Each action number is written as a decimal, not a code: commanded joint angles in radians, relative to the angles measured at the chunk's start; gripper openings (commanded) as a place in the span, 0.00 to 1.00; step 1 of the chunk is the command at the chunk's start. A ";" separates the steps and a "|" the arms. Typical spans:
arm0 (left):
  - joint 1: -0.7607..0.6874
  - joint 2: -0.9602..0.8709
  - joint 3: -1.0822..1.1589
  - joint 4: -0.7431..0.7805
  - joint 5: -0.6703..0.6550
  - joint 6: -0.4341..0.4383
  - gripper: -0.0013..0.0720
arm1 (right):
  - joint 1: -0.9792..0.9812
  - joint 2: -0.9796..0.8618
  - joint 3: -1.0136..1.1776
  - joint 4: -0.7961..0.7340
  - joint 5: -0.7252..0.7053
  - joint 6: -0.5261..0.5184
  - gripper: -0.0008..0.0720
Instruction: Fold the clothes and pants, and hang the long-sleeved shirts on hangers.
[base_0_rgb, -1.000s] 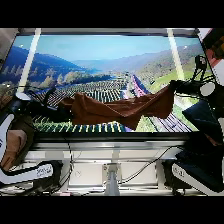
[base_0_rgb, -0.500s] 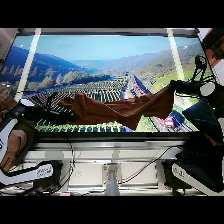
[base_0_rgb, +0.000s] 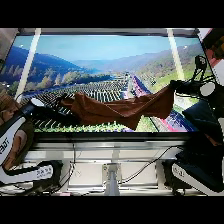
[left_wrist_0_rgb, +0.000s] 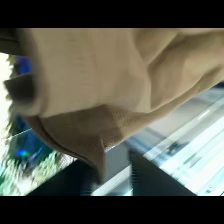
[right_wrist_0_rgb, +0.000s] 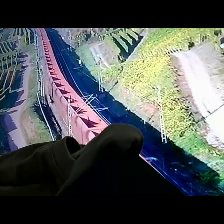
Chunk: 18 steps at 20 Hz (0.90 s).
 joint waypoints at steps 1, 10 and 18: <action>-0.039 -0.010 0.003 -0.002 0.023 0.032 0.25 | 0.000 0.001 0.000 0.000 0.001 0.000 0.03; -0.018 0.033 0.077 -0.056 0.039 0.032 0.05 | 0.000 0.001 0.000 0.000 0.016 0.000 0.03; -0.018 0.364 0.173 -0.061 0.064 0.032 0.05 | 0.000 0.156 0.000 0.013 0.015 -0.031 0.03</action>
